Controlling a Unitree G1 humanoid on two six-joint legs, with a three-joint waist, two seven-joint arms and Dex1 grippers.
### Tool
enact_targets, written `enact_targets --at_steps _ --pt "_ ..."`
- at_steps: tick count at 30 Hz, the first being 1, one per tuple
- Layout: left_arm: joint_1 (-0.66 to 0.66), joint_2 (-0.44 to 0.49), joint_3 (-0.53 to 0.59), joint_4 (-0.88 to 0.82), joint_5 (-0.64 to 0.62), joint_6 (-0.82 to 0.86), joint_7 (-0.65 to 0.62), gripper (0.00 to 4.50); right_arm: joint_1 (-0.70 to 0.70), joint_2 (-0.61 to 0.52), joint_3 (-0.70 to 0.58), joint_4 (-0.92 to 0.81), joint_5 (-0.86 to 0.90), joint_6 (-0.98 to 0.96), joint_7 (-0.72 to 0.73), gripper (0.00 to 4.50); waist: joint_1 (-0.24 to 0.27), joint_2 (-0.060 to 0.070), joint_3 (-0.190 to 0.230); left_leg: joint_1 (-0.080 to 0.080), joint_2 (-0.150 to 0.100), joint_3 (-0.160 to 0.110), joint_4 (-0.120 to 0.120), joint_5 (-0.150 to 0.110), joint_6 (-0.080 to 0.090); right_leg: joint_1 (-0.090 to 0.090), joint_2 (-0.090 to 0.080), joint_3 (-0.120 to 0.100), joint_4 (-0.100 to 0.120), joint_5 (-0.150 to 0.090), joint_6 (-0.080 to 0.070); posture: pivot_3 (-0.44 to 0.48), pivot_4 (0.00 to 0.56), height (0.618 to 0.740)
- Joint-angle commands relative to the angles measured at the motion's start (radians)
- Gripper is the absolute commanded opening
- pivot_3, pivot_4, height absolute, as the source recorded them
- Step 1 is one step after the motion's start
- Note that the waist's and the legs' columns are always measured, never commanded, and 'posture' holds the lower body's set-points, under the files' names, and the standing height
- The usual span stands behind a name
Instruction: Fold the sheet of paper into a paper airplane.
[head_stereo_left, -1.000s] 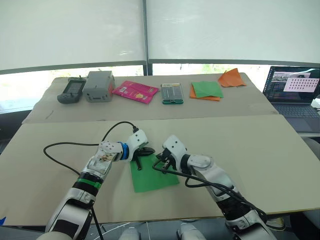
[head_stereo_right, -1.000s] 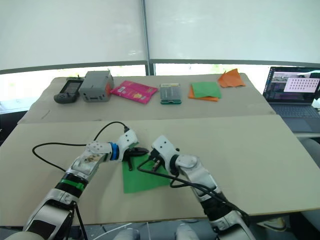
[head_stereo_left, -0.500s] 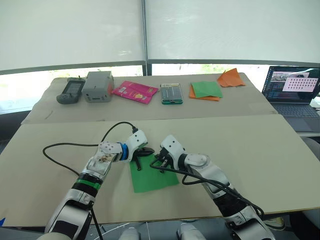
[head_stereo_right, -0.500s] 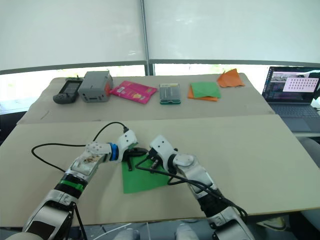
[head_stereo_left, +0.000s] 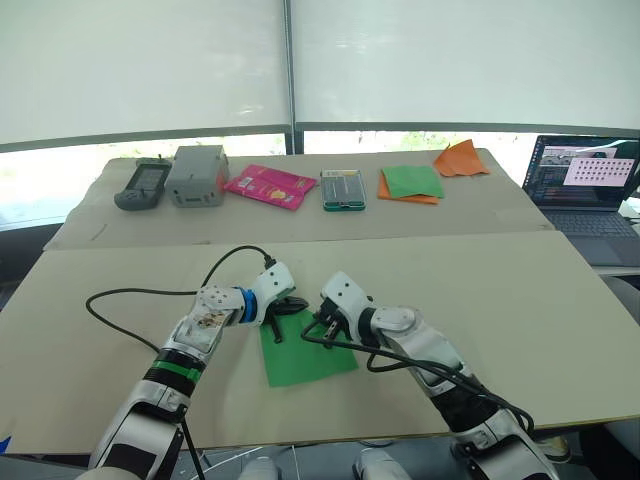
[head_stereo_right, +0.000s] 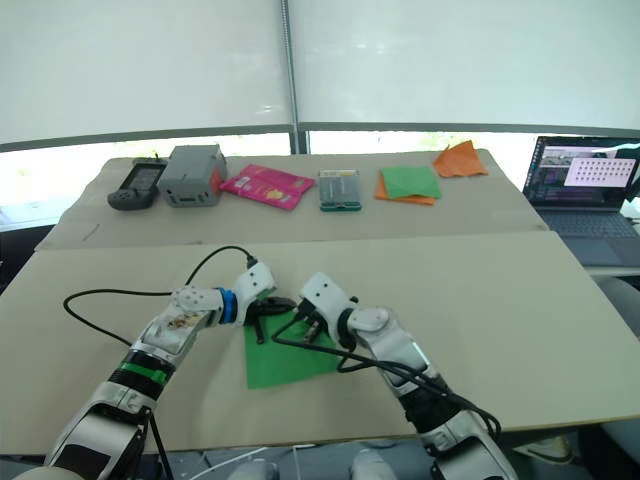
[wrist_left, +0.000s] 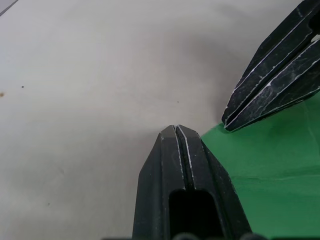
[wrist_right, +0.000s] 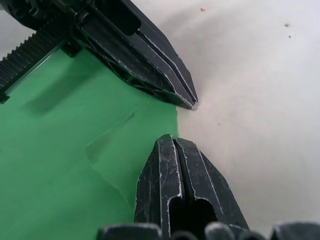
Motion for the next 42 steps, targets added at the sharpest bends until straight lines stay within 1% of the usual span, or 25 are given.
enact_targets --at_steps 1,16,23,27,30,34,36,38,42 --pt "0.028 0.024 -0.020 0.030 0.036 0.025 -0.003 0.00 0.058 -0.039 0.024 0.021 -0.005 0.077 0.012 0.02 0.000 0.000 0.000 0.000 0.000 0.000 0.000 0.000 0.000 0.000 0.000 0.000 0.000 0.000 0.000 0.000 0.150 0.740" --pt "0.027 0.028 -0.022 0.036 0.037 0.021 -0.010 0.00 0.192 -0.152 -0.002 -0.112 0.028 0.116 0.010 0.02 0.002 -0.002 -0.001 0.003 0.000 0.000 0.000 0.000 0.000 0.003 0.000 0.000 -0.002 -0.004 -0.004 0.000 0.150 0.740" --pt "0.024 0.028 -0.023 0.042 0.039 0.019 -0.013 0.00 0.235 -0.180 -0.009 -0.151 0.033 0.129 0.004 0.02 0.003 -0.005 -0.001 0.003 0.000 0.000 0.000 -0.001 -0.001 0.003 0.000 0.000 -0.002 -0.004 -0.004 0.000 0.150 0.740" --pt "0.022 0.027 -0.023 0.044 0.040 0.018 -0.013 0.00 0.222 -0.169 -0.033 -0.178 0.039 0.131 -0.009 0.02 0.003 -0.005 -0.001 0.003 0.000 0.000 0.000 -0.001 -0.001 0.003 0.000 0.000 -0.002 -0.004 -0.004 0.000 0.150 0.740" --pt "0.020 0.026 -0.023 0.048 0.040 0.016 -0.013 0.00 0.203 -0.162 -0.075 -0.230 0.067 0.139 -0.008 0.02 0.004 -0.005 0.000 0.002 0.000 0.000 0.000 -0.001 -0.001 0.003 0.000 0.000 -0.002 -0.004 -0.004 0.000 0.150 0.740" --pt "0.017 0.024 -0.022 0.053 0.040 0.014 -0.011 0.00 0.182 -0.163 -0.128 -0.329 0.127 0.152 0.015 0.02 0.004 -0.005 0.001 0.002 0.000 0.000 0.000 -0.001 -0.001 0.002 -0.001 0.000 -0.002 -0.004 -0.004 0.000 0.150 0.740" --pt "0.016 0.022 -0.022 0.054 0.039 0.014 -0.011 0.00 0.168 -0.136 -0.167 -0.388 0.183 0.134 0.027 0.02 0.003 -0.004 0.003 0.001 0.000 0.000 0.000 -0.001 -0.001 0.002 0.000 0.000 -0.002 -0.004 -0.004 0.000 0.150 0.740" --pt "0.016 0.020 -0.020 0.054 0.039 0.012 -0.011 0.00 0.169 -0.125 -0.167 -0.432 0.210 0.065 0.048 0.02 0.002 -0.004 0.003 0.000 0.000 0.000 0.000 -0.001 -0.001 -0.001 0.000 0.000 -0.002 -0.004 -0.004 0.000 0.150 0.740" --pt "0.014 0.018 -0.016 0.054 0.037 0.008 -0.009 0.00 0.190 -0.096 -0.161 -0.452 0.230 -0.049 0.055 0.02 0.002 -0.004 0.003 -0.001 0.000 0.000 -0.001 -0.001 -0.001 -0.002 0.000 0.000 -0.001 -0.004 -0.004 0.000 0.150 0.740"
